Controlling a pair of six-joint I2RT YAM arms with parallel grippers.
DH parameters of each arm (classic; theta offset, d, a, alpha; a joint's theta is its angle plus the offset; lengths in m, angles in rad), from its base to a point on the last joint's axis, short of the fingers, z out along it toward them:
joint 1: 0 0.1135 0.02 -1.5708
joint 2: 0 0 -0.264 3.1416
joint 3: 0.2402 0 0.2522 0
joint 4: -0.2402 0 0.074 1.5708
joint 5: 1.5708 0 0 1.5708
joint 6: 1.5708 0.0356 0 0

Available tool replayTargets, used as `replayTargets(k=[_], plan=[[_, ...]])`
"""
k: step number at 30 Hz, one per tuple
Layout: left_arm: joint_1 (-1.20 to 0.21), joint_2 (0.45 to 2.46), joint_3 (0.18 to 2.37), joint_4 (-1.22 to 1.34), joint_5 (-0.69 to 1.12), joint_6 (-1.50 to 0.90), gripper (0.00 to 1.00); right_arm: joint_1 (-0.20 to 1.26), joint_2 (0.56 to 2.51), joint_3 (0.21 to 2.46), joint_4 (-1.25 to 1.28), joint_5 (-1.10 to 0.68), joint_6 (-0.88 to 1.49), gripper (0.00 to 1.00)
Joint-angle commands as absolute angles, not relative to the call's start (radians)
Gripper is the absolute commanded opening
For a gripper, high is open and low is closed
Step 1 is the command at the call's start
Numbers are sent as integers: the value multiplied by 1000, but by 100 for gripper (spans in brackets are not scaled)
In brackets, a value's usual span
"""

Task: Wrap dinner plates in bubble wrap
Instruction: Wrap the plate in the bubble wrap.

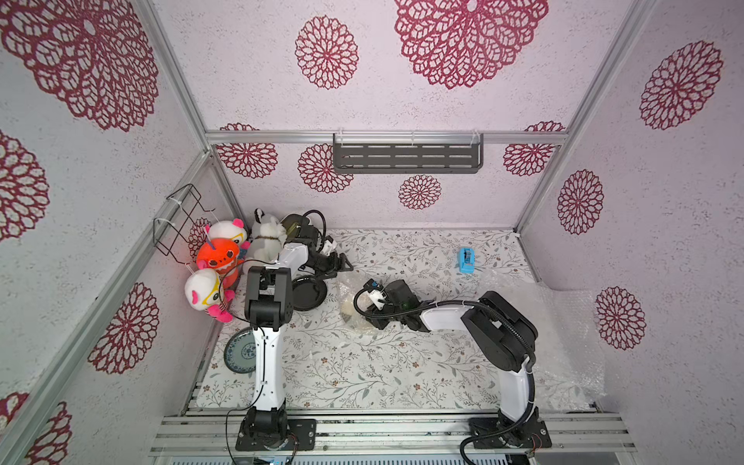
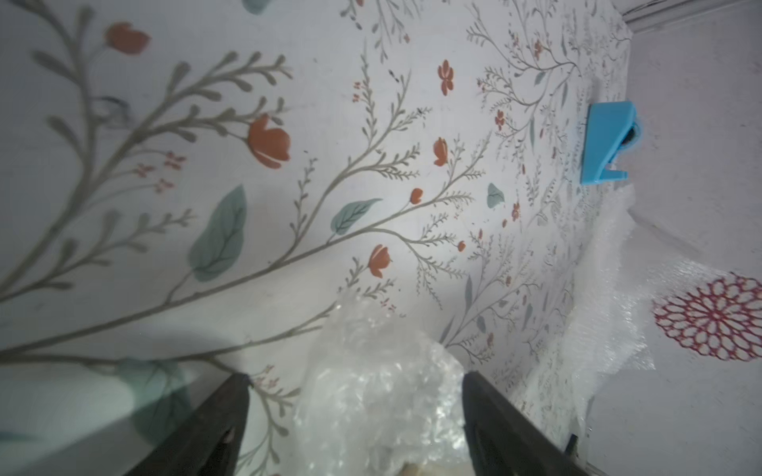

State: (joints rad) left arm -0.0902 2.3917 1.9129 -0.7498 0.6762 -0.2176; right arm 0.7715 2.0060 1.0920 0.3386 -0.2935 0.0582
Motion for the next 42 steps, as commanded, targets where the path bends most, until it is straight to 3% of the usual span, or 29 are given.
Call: replayTargets(k=[1, 9, 12, 15, 19, 24, 29, 35, 42], plan=[[-98, 2439, 1960, -822, 782, -152, 71, 775, 1998, 1052, 225, -257, 91, 39], [-95, 2444, 1999, -809, 856, -142, 26, 775, 1984, 1031, 233, -255, 98, 38], [-92, 2397, 1982, -758, 897, -156, 0, 775, 1983, 1029, 234, -253, 109, 37], [-88, 2274, 1867, -630, 902, -212, 0, 775, 1984, 1028, 236, -255, 117, 36], [-105, 2010, 1542, -324, 891, -310, 0, 772, 1983, 1032, 232, -261, 137, 36], [-208, 1816, 1206, -107, 826, -368, 0, 765, 1985, 1038, 222, -282, 188, 36], [-333, 1780, 1011, -45, 709, -296, 0, 762, 1983, 1024, 277, -290, 298, 36], [-347, 1741, 791, 170, 687, -227, 0, 762, 1976, 1010, 312, -266, 367, 38], [-403, 1824, 802, 33, 596, -62, 0, 752, 1893, 998, 375, -266, 390, 42]])
